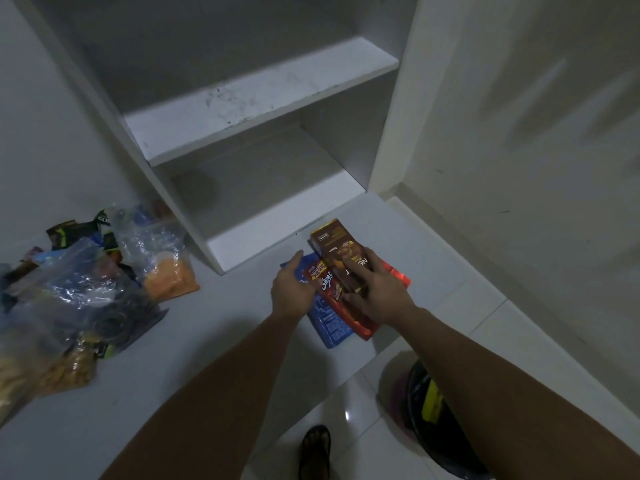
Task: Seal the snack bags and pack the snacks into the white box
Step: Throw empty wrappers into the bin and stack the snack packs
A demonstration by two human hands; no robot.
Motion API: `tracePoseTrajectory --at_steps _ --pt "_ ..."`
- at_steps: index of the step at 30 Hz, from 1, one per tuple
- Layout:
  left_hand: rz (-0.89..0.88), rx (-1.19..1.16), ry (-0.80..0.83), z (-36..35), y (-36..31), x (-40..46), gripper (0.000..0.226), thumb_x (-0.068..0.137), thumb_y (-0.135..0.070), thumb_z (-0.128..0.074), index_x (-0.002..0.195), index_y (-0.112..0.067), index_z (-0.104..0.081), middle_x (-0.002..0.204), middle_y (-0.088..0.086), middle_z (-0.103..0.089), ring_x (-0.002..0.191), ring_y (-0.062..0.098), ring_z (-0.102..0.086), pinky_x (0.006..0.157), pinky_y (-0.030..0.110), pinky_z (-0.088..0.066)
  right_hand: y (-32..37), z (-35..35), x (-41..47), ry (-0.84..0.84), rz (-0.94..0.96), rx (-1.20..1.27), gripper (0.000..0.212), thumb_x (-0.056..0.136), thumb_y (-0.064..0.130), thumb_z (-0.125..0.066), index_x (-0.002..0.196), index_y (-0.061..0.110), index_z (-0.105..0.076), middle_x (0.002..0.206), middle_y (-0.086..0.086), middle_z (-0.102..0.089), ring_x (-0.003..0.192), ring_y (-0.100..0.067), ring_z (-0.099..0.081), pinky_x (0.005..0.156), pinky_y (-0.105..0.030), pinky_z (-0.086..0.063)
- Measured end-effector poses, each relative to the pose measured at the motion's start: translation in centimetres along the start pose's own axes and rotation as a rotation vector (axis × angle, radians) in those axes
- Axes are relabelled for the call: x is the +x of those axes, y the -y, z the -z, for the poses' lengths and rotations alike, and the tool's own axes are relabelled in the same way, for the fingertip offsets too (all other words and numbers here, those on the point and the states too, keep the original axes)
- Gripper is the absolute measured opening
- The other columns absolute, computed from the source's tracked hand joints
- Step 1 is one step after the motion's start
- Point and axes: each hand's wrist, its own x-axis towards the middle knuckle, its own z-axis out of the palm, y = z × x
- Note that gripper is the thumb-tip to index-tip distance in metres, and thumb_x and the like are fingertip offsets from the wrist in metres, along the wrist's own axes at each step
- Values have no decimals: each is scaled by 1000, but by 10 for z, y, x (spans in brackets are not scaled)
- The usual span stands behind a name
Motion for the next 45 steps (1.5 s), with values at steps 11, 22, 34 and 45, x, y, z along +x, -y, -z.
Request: tracePoseTrajectory --at_steps 11,22,34,45 --pt "-36 169 -31 -19 -35 -6 35 74 -25 -68 105 -41 -67 96 0 -74 80 21 -71 78 45 -59 -23 38 -28 -148 -65 97 70 90 40 -59 150 33 -23 159 -12 -12 127 -35 -48 101 -41 -46" --pt "-314 222 158 -115 -127 -77 30 87 -8 -66 117 -7 -67 106 12 -71 76 15 -64 74 31 -57 -121 99 -134 -366 -307 111 71 87 39 -64 148 34 -27 157 -6 -17 131 -30 -43 99 -43 -49" --pt "-287 403 421 -287 -36 -149 29 88 -9 -64 117 -8 -67 107 13 -71 76 13 -64 69 27 -55 -270 0 -268 -245 -677 209 73 86 48 -61 148 39 -24 159 -2 -14 130 -32 -46 99 -42 -50" --pt "-205 564 524 -376 141 -124 27 89 -5 -62 116 -5 -67 104 19 -71 85 27 -70 73 32 -58 -367 -183 -278 -117 -804 369 72 84 48 -62 147 38 -28 158 -2 -18 130 -32 -45 103 -43 -45"
